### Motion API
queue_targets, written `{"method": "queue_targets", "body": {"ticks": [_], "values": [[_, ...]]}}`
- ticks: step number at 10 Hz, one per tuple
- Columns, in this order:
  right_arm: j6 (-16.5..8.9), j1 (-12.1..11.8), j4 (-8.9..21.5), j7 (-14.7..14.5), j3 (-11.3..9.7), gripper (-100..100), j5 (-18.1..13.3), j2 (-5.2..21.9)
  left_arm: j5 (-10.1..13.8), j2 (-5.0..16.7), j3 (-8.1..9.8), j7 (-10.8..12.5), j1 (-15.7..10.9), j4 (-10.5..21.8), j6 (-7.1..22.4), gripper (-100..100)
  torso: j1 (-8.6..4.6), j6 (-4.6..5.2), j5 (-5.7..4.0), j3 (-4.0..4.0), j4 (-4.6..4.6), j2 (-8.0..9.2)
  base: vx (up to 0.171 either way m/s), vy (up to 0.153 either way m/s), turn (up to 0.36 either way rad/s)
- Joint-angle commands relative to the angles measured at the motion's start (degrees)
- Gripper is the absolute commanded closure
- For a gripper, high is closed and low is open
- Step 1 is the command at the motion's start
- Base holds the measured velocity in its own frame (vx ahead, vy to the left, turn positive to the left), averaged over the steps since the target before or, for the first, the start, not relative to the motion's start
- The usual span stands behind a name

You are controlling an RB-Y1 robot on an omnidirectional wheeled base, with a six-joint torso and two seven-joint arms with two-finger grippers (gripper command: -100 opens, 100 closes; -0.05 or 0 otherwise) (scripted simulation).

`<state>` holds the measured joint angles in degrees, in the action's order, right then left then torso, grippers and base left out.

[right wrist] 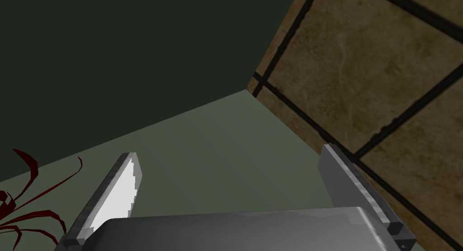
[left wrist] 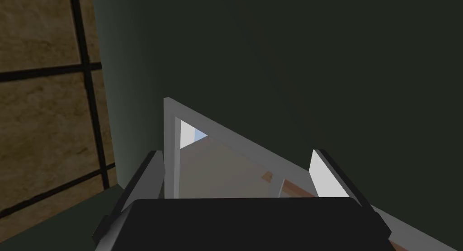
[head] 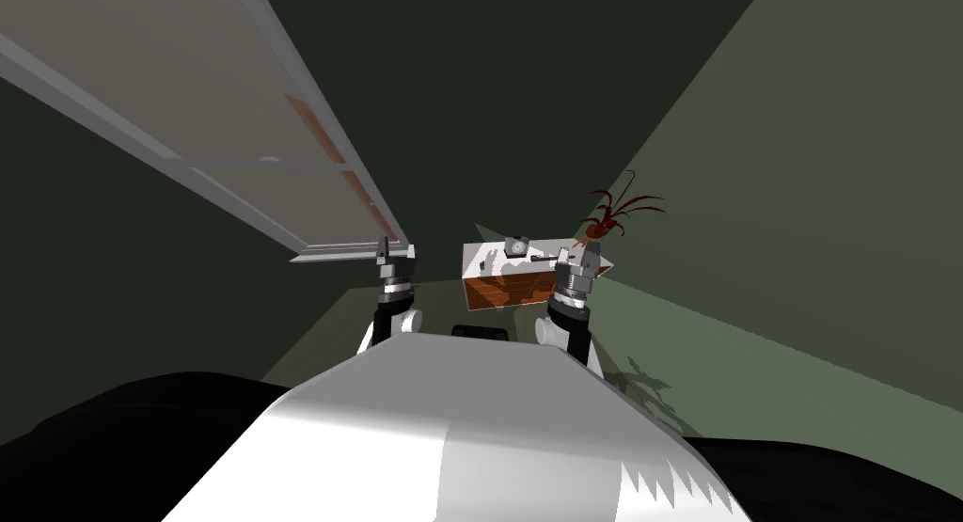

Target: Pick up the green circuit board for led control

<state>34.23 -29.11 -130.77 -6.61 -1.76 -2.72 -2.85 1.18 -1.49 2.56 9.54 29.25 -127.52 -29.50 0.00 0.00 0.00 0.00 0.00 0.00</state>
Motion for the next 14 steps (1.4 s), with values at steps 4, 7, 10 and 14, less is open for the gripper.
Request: {"method": "queue_targets", "body": {"ticks": [4, 7, 10, 14], "values": [[0.00, 0.00, 0.00, 0.00, 0.00, 0, 0.00, 0.00, 0.14, 6.82, 0.79, 0.48, -1.86, 1.28, 5.07, -100, -0.07, 0.01, -0.01, 0.03, 0.01, 0.06, -0.016, -0.020, -0.052], [0.00, 0.00, 0.00, 0.00, 0.00, 0, 0.00, 0.00, 0.27, 9.21, 1.47, 0.97, -3.33, 2.27, 9.22, -100, -0.14, 0.01, -0.03, 0.05, 0.02, 0.09, -0.024, -0.035, -0.057], [0.00, 0.00, 0.00, 0.00, 0.00, 0, 0.00, 0.00, 0.45, 11.03, 2.28, 1.63, -5.07, 3.44, 14.07, -100, -0.07, -0.01, -0.02, 0.02, 0.01, 0.04, -0.011, -0.026, -0.054], [0.00, 0.00, 0.00, 0.00, 0.00, 0, 0.00, 0.00, 0.68, 12.32, 3.19, 2.46, -7.04, 4.77, 20.19, -100, -0.13, 0.01, -0.03, 0.02, 0.01, 0.04, -0.015, -0.038, -0.066]]}}
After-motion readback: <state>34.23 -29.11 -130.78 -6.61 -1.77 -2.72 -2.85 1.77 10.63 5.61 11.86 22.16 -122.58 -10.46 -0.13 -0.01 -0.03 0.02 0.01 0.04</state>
